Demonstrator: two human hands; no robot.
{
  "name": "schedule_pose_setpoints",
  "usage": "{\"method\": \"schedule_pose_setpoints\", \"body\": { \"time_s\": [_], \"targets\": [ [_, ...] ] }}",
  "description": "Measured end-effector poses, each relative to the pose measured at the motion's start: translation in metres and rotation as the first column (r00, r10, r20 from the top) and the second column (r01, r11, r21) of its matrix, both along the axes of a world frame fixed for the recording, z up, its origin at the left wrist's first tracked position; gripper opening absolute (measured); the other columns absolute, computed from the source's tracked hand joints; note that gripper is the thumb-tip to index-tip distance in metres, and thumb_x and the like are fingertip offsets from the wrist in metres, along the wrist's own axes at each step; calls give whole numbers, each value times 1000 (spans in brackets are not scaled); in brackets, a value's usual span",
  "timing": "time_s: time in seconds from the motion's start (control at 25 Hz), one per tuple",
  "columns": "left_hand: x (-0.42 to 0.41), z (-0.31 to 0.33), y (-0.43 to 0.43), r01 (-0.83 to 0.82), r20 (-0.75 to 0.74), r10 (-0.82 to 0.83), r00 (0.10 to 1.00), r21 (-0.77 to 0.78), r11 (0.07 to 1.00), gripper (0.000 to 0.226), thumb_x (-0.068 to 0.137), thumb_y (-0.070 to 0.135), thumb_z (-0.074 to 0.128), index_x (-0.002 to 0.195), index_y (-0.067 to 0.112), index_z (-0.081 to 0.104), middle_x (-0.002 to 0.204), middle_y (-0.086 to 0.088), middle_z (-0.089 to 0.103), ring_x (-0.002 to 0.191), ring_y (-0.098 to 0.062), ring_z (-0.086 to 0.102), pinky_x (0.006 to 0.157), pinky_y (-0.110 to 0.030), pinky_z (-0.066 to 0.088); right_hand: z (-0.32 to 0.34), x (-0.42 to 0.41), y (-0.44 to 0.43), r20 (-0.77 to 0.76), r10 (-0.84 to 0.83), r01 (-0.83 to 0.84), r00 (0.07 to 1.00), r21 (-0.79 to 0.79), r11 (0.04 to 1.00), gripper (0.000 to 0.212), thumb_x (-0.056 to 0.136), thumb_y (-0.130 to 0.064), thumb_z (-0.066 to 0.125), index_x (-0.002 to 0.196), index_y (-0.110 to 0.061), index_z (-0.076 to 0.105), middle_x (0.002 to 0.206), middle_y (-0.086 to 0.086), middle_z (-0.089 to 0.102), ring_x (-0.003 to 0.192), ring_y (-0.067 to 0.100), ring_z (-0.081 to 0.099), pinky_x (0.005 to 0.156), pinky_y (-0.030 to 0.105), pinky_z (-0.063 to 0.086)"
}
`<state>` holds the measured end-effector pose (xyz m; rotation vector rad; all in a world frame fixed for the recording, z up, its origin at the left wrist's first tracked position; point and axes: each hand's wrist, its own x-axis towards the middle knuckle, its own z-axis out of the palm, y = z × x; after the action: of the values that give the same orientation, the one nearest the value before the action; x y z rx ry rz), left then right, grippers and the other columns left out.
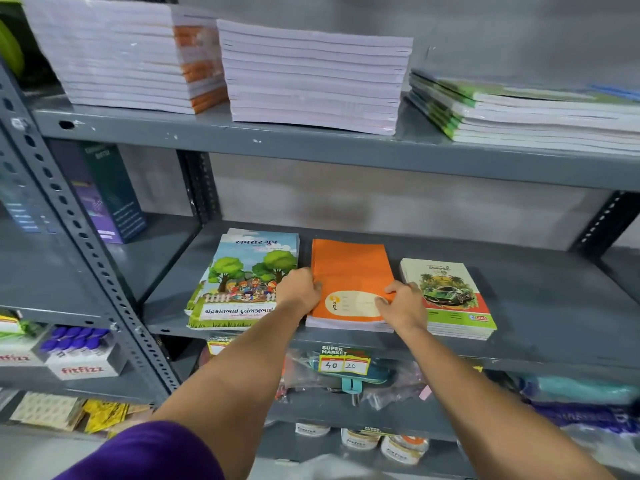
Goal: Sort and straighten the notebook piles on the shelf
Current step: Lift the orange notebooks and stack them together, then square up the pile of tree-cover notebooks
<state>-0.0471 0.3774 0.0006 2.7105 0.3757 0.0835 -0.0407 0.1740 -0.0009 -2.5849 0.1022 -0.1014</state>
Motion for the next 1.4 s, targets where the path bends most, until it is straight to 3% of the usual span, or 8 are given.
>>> {"method": "schedule_pose_setpoints", "body": {
  "time_s": [0.16,0.44,0.6,0.76,0.92,1.08,1.2,1.4],
  "targets": [
    [-4,5,15,4,-5,-4,1000,-23,1000,28,96,32,53,112,13,65,106,-7,70,98,-25,67,78,-35,55,5,-5,7,56,-51,61,997,-201,978,22,82,-42,68,96,-26,73,111,5,60,108,27,55,70,29,51],
    [-19,12,51,-183,-4,185,983,91,979,31,97,36,49,101,11,66,97,-8,71,87,-28,69,64,-31,48,17,-3,46,38,75,-70,996,-129,989,16,88,-32,62,96,-20,70,124,6,56,105,27,61,70,27,47],
    [-19,12,88,-216,10,216,976,87,973,31,96,36,48,106,11,62,101,-8,69,91,-29,68,64,-32,47,19,0,84,34,167,-163,985,-109,981,17,90,-35,60,95,-22,69,135,4,57,123,22,55,79,28,47],
    [-19,10,134,-229,2,229,973,84,970,39,92,38,53,117,9,60,119,-9,58,110,-29,59,81,-39,51,25,3,140,36,283,-278,959,-98,956,20,91,-35,58,92,-20,71,110,4,69,106,25,63,76,30,50],
    [-18,1,175,-265,-87,265,960,13,964,54,95,39,51,137,7,42,138,-10,41,131,-28,41,96,-43,46,25,7,186,-58,232,-239,971,-228,944,31,96,-36,49,95,-10,66,97,11,69,94,30,67,62,29,44],
    [-14,-5,201,-340,-207,307,929,-153,928,57,97,42,45,137,3,44,138,-14,48,124,-32,52,98,-44,47,8,13,209,-254,130,-198,958,-264,944,46,99,-44,39,73,-11,57,76,5,60,83,25,66,55,27,41],
    [-11,0,202,-252,-212,238,948,-39,967,53,98,46,38,120,5,62,118,-12,66,107,-30,64,88,-39,53,5,17,221,-269,99,-167,958,-245,955,58,101,-47,27,64,-12,55,69,3,60,79,24,66,52,26,38],
    [-8,9,214,-158,-180,164,970,47,986,72,90,67,34,105,5,68,111,-13,67,104,-28,63,80,-34,48,11,5,232,-214,127,-180,969,-254,950,70,100,-53,16,67,-11,62,71,4,60,75,23,62,60,27,40]
  ]
}}
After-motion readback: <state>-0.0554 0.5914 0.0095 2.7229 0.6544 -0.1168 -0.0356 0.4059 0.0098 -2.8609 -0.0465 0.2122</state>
